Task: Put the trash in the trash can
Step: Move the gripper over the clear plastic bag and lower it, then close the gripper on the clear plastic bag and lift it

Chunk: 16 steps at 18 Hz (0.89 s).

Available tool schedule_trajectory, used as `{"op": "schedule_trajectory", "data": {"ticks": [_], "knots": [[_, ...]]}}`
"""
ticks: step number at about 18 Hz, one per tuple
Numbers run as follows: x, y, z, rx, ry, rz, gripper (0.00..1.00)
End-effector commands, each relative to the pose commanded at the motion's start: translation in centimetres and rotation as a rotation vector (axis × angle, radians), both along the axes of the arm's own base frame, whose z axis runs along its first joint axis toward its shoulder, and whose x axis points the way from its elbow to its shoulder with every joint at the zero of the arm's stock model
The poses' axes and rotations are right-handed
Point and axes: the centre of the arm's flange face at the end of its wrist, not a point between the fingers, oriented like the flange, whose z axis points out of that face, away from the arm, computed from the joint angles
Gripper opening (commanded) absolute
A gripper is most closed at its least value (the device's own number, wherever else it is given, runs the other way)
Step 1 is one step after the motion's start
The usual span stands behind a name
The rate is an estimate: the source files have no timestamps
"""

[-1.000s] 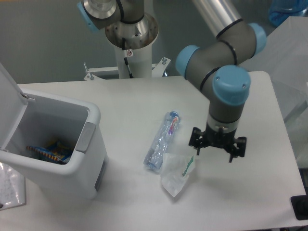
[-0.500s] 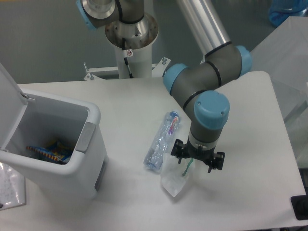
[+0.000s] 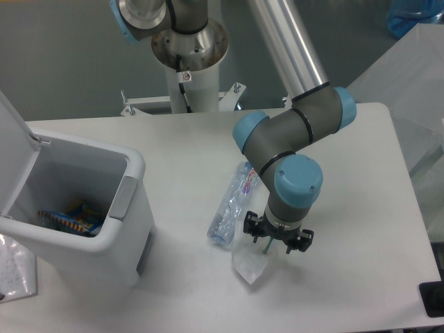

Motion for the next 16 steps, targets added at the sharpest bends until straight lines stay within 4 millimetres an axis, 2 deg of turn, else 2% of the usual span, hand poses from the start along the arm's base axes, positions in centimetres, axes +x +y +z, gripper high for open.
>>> {"op": "schedule_trajectory", "data": {"ticks": [1,2,8,12,14,16], "knots": [[0.3,0.4,-0.2,-0.018,0.012,-0.009,0.03],[0.2,0.6,0.0,-0.017,0.019,-0.009,0.00],[0.1,0.6,1.4,0.011,0.022,-0.002,0.00],[-0.1,1.1,7.2,0.123,0.048,0.004,0.00],[0.1,1.5,11.7,0.228,0.059,0.017,0.00],[0.1,1.8,15.1,0.324,0.049,0.042,0.00]]}}
